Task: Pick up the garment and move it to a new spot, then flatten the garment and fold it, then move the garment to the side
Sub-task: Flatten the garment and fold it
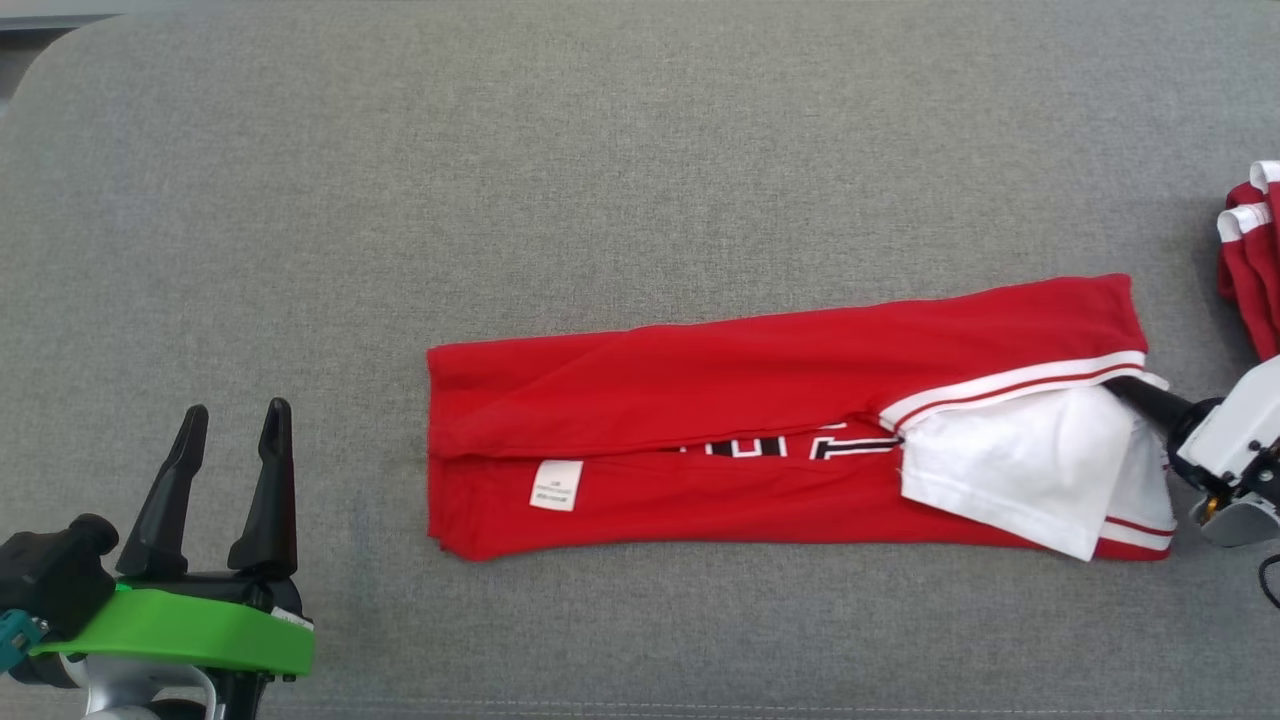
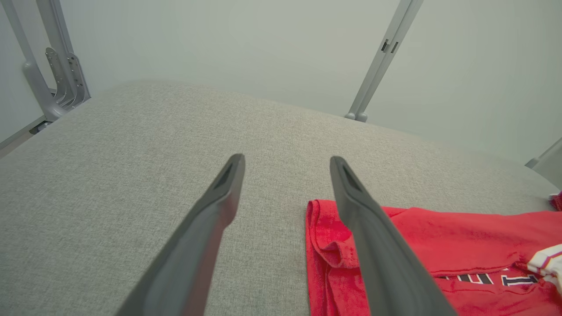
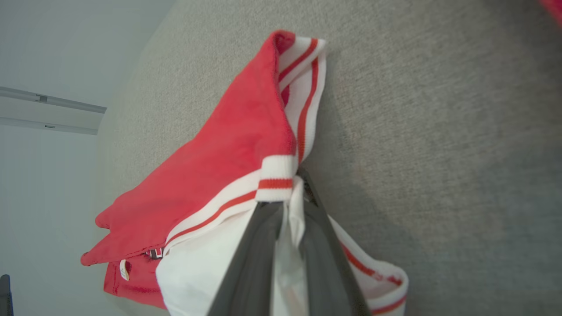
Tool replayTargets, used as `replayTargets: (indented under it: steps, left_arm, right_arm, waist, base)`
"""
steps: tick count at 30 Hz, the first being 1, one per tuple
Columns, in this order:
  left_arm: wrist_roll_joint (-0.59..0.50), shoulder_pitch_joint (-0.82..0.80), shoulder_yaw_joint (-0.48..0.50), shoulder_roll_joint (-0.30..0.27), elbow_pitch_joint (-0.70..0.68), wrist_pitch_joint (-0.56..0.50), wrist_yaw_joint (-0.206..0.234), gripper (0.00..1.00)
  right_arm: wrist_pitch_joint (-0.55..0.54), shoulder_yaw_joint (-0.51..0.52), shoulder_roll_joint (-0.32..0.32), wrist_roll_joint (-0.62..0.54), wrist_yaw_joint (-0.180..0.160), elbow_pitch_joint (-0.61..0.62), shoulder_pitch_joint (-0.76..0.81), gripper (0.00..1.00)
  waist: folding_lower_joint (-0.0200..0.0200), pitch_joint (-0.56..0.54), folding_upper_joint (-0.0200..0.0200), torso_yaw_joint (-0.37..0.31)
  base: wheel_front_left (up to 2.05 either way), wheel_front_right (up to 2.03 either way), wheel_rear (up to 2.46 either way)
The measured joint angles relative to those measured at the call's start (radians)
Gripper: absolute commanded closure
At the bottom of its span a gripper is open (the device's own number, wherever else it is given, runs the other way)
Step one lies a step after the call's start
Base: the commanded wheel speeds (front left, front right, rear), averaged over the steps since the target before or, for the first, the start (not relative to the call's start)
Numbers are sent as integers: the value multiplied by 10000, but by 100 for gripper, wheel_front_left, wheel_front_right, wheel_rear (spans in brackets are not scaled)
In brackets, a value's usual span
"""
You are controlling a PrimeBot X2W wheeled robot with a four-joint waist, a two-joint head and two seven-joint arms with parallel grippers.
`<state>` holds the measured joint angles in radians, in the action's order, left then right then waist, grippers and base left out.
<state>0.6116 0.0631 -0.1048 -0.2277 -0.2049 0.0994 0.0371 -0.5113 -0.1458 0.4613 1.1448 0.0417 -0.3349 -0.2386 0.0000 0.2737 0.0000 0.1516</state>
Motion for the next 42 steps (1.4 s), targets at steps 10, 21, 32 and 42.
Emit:
replayTargets:
  steps: [10,21,32,42]
  left_arm:
    - [13,32,2,58,119,86,-2,0]
    - [13,10,-380,79,267,54,-56,0]
    - [-244,-301,-897,180,127,-104,-196,0]
    - [-531,-322,-1337,345,48,-42,-196,0]
  right_arm:
    - [-353,598,138,1099,167,1060,-5,100]
    - [-884,-1346,-1162,905,261,3774,-218,100]
    - [138,-2846,-3313,-951,-1553,3308,-220,100]
    - [1183,-2778,-3971,-1804,-1670,1735,-673,100]
  waist:
    - [0,-325,0,-290]
    - [0,-580,0,-199]
    - [0,-506,0,729]
    - [0,-509,0,2022]
  base:
    - [0,0,0]
    - [0,0,0]
    - [0,0,0]
    - [0,0,0]
